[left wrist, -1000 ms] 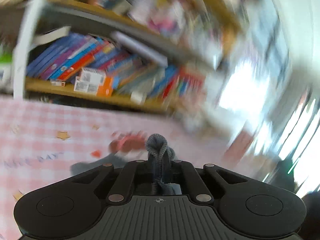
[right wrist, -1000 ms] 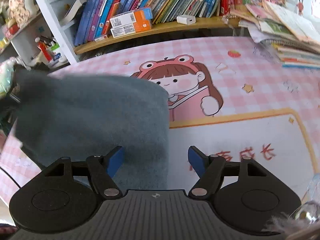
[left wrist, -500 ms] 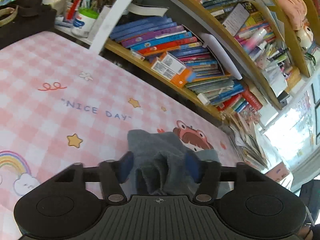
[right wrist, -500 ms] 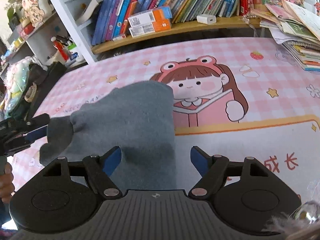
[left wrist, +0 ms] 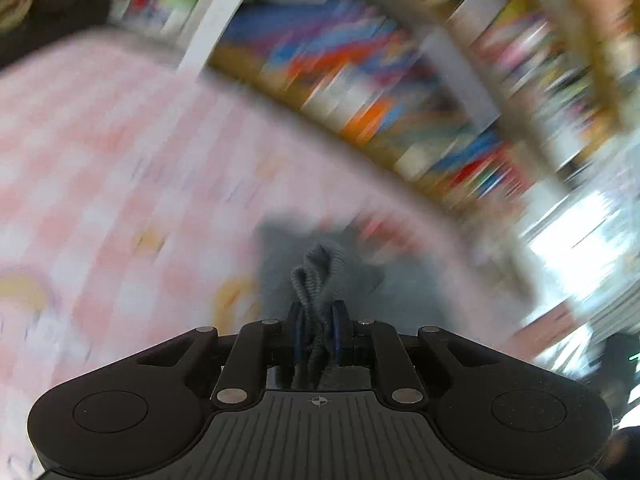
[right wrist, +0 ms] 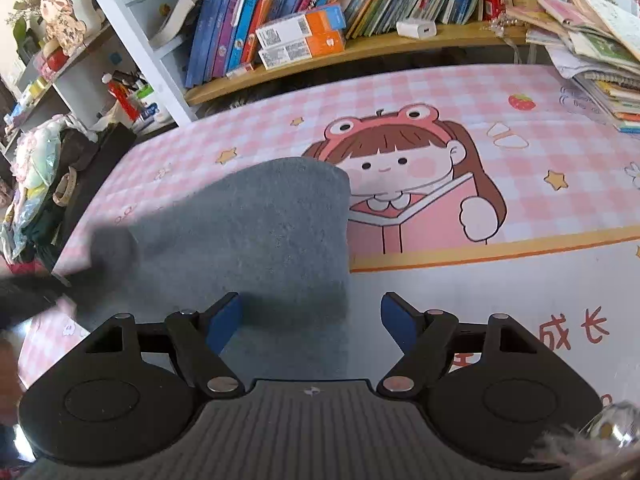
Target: Fold clothes
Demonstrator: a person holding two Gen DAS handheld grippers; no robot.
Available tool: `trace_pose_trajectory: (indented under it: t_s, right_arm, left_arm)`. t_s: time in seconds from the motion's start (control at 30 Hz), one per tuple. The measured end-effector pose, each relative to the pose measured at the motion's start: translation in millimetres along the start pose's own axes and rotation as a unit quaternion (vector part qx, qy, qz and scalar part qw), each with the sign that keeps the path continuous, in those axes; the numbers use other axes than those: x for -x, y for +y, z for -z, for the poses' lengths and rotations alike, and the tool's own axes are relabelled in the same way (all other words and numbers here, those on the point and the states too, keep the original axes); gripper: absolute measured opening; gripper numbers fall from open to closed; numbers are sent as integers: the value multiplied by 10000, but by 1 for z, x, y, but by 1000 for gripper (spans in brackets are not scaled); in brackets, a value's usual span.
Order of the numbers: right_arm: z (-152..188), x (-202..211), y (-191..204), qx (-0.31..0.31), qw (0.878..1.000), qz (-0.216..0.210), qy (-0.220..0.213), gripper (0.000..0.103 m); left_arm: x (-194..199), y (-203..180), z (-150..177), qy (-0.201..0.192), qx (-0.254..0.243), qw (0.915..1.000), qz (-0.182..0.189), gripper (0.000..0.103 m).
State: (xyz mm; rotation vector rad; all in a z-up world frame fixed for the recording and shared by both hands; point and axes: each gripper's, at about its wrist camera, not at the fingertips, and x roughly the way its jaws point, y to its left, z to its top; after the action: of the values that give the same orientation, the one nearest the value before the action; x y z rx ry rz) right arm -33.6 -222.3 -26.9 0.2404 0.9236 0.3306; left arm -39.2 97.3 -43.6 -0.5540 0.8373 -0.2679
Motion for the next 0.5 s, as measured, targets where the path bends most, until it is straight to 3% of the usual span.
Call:
trace_pose_trajectory:
  t_s: [0.07,0.17,0.2,0.27,0.33,0.4,0.5]
  right_arm:
    - [0,-3,0,-25,10000,-16,82,75]
    - [0,-5,-1,-65,9999,-50,129,75]
    - [0,-6,-1,-80,9999,-58,136,75]
    - [-1,-6,-1,-100,9998,-75,121,75]
    - [-2,-5,-2,-145,9998,-126,96,75]
    - [-2,-7,-6,-242,9995,-179,124,75]
    - [-3,-9,-10,-396,9989,-223,152,75]
  left_arm:
    - [-1,6,2,-109,121,9998,99,16]
    - [4,-1,1,-161,-134,9998,32,19]
    - [7,-3,1,-197,-184,9996,34,24]
    - [15,-7,-1,-299,-181,9993,119,39]
    - [23,-13,-4,-516,-285,9981,195,76]
    - [26,-19,-6,-658,-442,9965,255,77]
    - [10,-24,-6,-206,-490,9984,164,77]
